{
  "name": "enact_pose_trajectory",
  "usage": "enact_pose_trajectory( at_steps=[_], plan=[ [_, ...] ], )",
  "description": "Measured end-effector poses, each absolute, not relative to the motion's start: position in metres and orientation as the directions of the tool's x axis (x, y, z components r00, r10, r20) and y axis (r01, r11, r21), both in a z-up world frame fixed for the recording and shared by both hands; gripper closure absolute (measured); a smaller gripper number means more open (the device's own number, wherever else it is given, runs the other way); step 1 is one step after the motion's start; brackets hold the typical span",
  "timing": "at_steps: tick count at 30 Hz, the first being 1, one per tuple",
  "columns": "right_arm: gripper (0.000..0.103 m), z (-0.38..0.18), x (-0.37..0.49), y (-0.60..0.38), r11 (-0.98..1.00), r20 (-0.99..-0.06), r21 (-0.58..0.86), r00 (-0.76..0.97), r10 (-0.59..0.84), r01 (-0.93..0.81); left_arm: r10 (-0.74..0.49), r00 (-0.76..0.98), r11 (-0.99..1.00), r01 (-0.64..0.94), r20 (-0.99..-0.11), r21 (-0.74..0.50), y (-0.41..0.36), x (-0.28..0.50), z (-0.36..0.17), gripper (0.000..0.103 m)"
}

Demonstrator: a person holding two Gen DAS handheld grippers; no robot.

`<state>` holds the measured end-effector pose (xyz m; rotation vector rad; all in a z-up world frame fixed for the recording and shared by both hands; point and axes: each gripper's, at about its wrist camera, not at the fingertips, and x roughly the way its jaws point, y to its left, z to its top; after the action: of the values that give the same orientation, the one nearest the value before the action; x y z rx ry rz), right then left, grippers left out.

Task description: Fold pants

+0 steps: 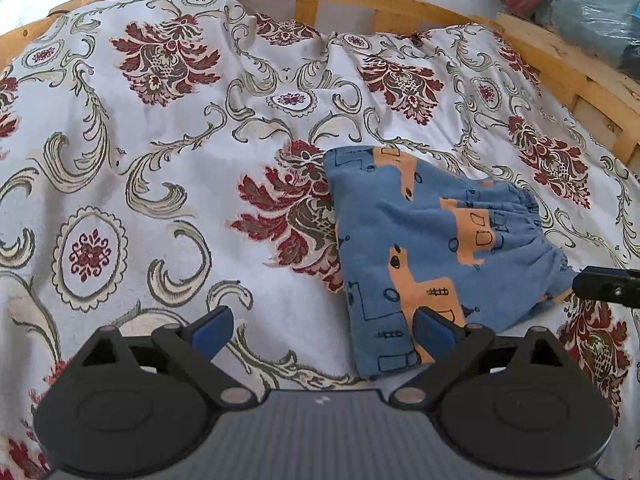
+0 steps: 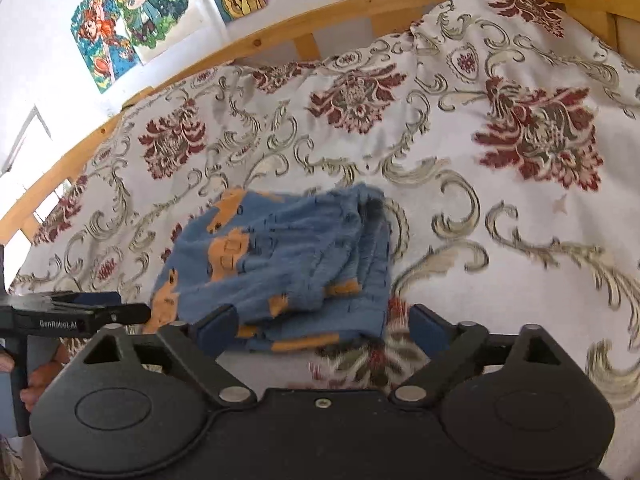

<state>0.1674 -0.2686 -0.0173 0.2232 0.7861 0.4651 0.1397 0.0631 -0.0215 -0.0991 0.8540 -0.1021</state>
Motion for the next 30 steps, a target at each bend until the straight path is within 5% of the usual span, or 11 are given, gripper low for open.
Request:
enact_pose_trajectory(
  at_steps=[7,11,12,13,14,18,23,30],
  plan=[
    [0.008,-0.028,0.241,-0.277,0.835,-0.645,0.467,0.534,0.547,-0.291,-0.180,0.672,0.983,0.102,-0.719,-0.152,0.069,0.174,-0.007,0.001],
    [0.029,-0.049,0.272,-0.278,0.798,-0.655,0.550,0.464,0.596,-0.248,-0.212,0.618,0.977,0.110,-0.757,-0.183,0.068,0.210,-0.020,0.002],
    [0.035,-0.052,0.275,-0.276,0.792,-0.654,0.559,0.456,0.603,-0.245,-0.226,0.602,0.974,0.111,-0.766,-0.200,0.069,0.218,-0.025,0.006],
    [0.054,-0.054,0.276,-0.275,0.787,-0.653,0.564,0.450,0.609,-0.248,-0.245,0.583,0.969,0.113,-0.775,-0.222,0.070,0.224,-0.031,0.010],
    [0.062,-0.055,0.276,-0.274,0.783,-0.650,0.572,0.447,0.615,-0.246,-0.272,0.562,0.961,0.118,-0.781,-0.249,0.071,0.229,-0.035,0.021],
    [0.074,-0.055,0.270,-0.272,0.773,-0.628,0.581,0.464,0.624,-0.253,-0.395,0.515,0.916,0.159,-0.761,-0.367,0.075,0.234,-0.043,0.071],
    [0.080,-0.034,0.259,-0.270,0.776,-0.589,0.554,0.517,0.621,-0.300,-0.374,0.541,0.927,0.197,-0.753,-0.319,0.064,0.226,-0.032,0.084],
    [0.080,0.014,0.279,-0.254,0.784,-0.517,0.469,0.593,0.617,-0.408,-0.317,0.647,0.948,0.208,-0.693,-0.240,0.058,0.228,0.013,0.087]
  ],
)
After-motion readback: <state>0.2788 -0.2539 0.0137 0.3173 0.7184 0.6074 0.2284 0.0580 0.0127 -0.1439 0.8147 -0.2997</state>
